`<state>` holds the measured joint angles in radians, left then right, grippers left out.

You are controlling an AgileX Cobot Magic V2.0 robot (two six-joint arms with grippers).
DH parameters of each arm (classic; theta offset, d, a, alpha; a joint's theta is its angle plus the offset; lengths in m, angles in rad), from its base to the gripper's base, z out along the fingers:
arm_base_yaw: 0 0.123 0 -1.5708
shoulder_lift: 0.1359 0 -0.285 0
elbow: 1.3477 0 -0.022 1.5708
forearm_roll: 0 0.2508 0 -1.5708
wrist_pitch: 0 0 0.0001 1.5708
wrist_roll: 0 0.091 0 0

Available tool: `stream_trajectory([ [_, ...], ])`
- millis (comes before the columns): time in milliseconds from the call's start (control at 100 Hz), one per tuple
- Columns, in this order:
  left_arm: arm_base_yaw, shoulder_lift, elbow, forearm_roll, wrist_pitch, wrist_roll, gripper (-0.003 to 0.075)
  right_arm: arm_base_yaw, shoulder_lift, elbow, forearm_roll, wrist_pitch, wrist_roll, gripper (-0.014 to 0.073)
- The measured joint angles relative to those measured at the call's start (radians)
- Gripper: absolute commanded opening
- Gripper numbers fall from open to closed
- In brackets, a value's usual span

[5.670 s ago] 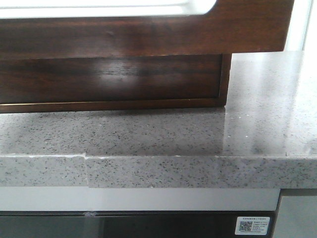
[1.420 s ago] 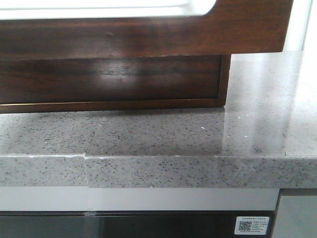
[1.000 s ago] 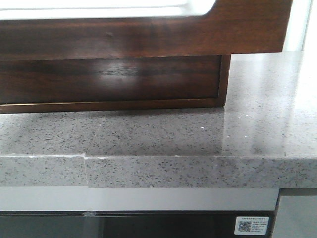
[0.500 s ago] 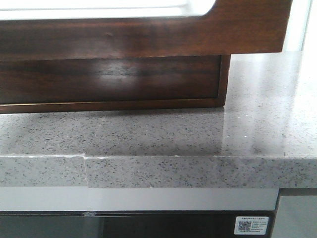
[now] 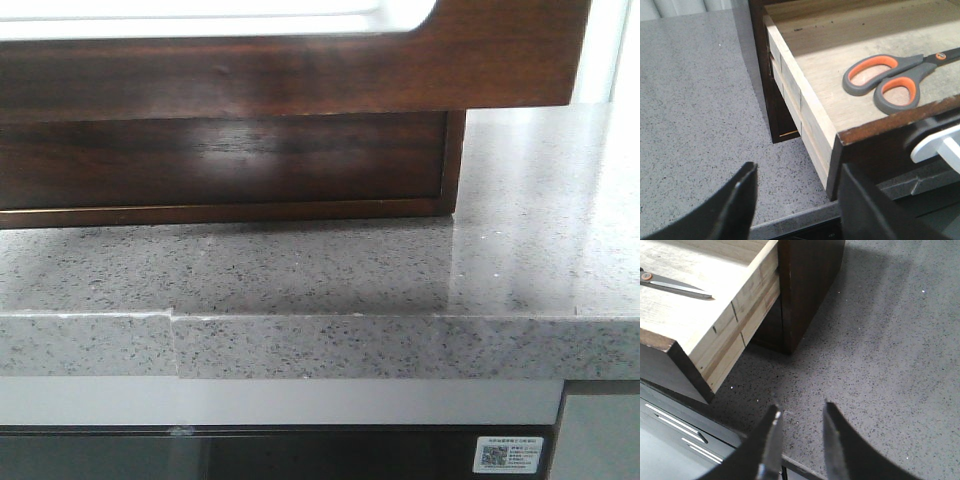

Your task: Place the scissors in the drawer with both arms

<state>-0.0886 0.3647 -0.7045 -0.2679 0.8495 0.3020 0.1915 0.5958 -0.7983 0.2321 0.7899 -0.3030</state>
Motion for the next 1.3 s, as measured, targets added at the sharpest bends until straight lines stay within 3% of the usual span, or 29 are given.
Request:
stream_trajectory([
  [70,0.000,0.000,0.000,0.000,-0.002,0.000,0.0124,0.000,0.000,0.000,0.000,0.000,0.000,-0.0067],
  [190,0.000,0.000,0.000,0.000,-0.003,0.000,-0.0020,0.000,0.000,0.000,0.000,-0.002,0.000,-0.0069],
  [720,0.000,0.000,0.002,-0.002,-0.008,0.000,-0.0020,0.000,0.000,0.000,-0.002,0.029,0.000,-0.0069],
  [870,0.000,-0.120,0.070,0.018,-0.046,0.000,-0.0020,0.000,0.000,0.000,-0.002,0.029,0.000,-0.0069],
  [1060,0.000,-0.355,0.284,0.062,-0.212,-0.002,-0.0020,0.000,0.000,0.000,-0.002,0.029,0.002,-0.0069],
  [1190,0.000,-0.370,0.465,0.084,-0.406,-0.024,-0.0020,0.000,0.000,0.000,-0.002,0.029,0.002,-0.0069],
  [1300,0.000,-0.370,0.608,0.150,-0.524,-0.126,-0.0020,0.000,0.000,0.000,-0.002,0.029,0.002,-0.0069],
])
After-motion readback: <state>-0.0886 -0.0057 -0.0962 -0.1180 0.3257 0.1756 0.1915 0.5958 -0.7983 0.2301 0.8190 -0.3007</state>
